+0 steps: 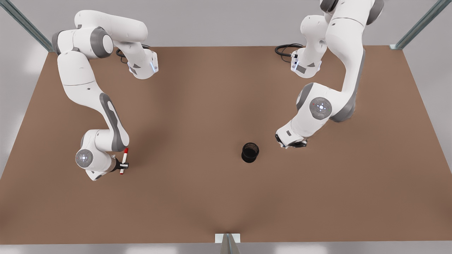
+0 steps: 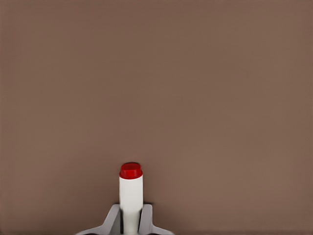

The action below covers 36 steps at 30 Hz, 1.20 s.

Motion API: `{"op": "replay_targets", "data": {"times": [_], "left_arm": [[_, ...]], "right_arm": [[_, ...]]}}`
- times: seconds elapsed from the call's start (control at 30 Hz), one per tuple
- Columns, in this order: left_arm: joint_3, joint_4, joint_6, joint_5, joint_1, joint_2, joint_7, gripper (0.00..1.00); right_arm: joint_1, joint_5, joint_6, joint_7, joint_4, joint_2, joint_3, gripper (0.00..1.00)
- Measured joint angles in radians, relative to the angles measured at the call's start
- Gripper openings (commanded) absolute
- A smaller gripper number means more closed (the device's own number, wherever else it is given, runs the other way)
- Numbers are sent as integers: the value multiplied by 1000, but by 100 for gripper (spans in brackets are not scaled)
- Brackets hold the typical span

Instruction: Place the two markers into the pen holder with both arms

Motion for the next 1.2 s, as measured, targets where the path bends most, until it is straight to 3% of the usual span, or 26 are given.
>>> {"op": "replay_targets", "data": {"times": [0.17,0.4,0.9,0.93,0.97,1.13,1.2], "left_arm": [[0,114,-42,2,-107,81,-129,21],[3,192,-42,6,-132,167,-278,21],[16,253,12,12,-134,257,-460,23],[18,253,16,14,-134,260,-466,86],[19,253,20,19,-136,264,-470,100],[18,252,32,8,-116,252,-465,100],[16,254,-19,19,-10,225,-440,100]], "right_arm": [[1,5,0,-7,2,-9,3,26],[7,8,-14,-14,27,-117,36,25],[19,15,-57,-1,145,-226,284,23],[33,15,-70,5,169,-225,290,23],[51,14,-85,13,190,-223,293,23],[136,12,-131,59,236,-222,296,23],[187,11,-134,85,251,-223,301,23]]}}
